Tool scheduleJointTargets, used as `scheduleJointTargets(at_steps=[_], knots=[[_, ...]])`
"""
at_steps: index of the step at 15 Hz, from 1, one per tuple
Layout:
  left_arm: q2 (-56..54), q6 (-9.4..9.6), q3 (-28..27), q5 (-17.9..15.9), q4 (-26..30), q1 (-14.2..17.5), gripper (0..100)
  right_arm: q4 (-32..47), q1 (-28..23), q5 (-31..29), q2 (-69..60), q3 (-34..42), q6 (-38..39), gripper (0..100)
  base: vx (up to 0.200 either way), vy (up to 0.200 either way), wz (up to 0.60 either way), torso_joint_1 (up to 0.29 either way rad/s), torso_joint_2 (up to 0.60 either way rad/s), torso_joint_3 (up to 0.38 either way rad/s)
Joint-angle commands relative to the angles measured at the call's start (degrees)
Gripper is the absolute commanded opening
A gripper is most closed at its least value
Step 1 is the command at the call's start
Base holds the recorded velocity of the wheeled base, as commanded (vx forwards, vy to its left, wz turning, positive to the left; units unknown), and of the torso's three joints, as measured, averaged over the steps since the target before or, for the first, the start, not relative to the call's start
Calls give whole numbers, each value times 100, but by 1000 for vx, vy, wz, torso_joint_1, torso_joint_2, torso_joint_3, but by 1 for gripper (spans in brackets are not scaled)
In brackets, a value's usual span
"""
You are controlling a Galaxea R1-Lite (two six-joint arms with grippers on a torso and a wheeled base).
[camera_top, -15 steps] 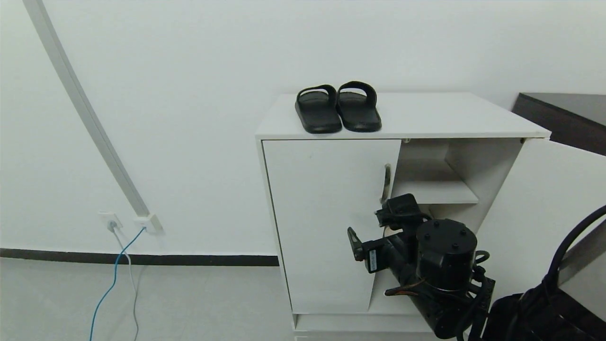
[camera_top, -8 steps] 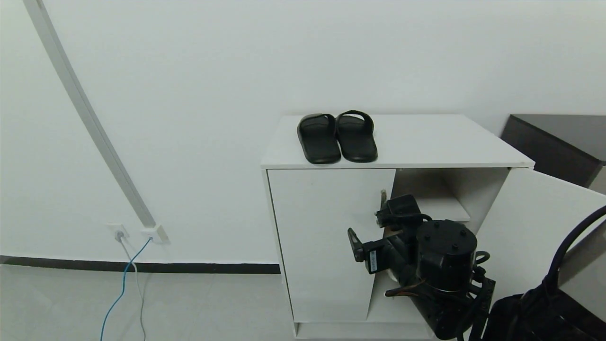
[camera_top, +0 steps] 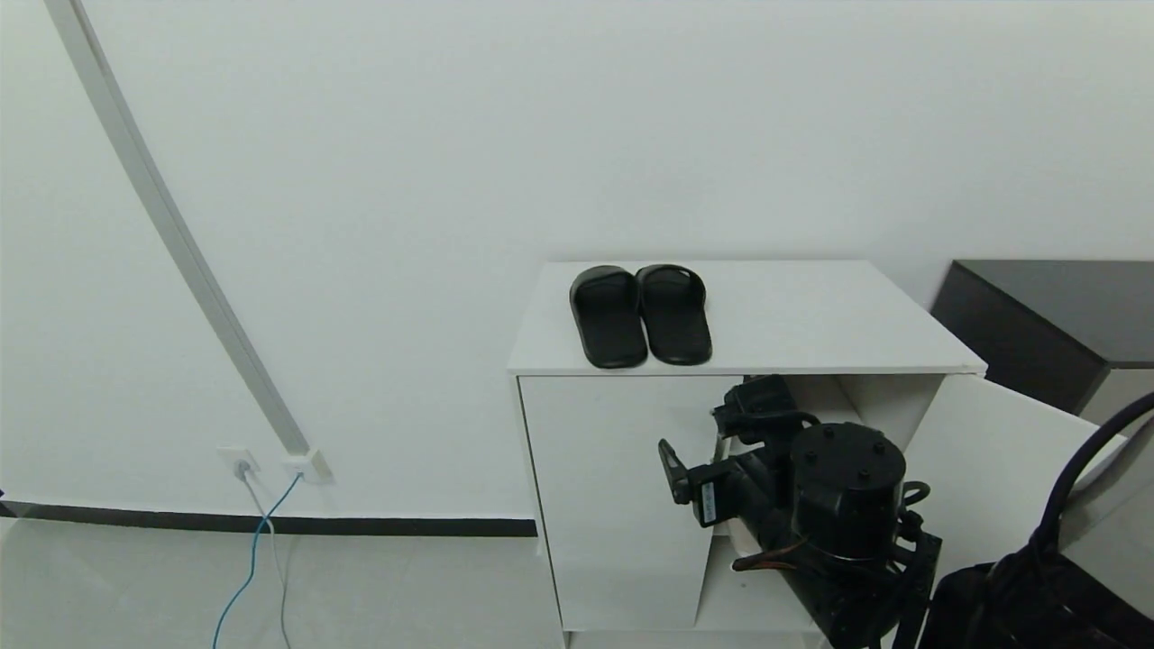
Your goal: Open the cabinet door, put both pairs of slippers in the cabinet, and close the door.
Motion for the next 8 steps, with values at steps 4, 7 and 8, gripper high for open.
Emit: scheduleJointTargets(at_steps=[4, 7, 8], knots=[[-1, 22, 1, 0, -7, 2, 0, 2, 19, 9, -13, 70, 1, 100, 0, 0, 0, 257, -594, -338], [-1, 13, 1, 0, -7, 2, 0, -7, 19, 9, -13, 87, 10, 100, 0, 0, 0, 216, -471, -259], [-1, 22, 1, 0, -7, 2, 0, -7, 28, 26, -13, 87, 27, 100, 0, 0, 0, 173, -398, -217]])
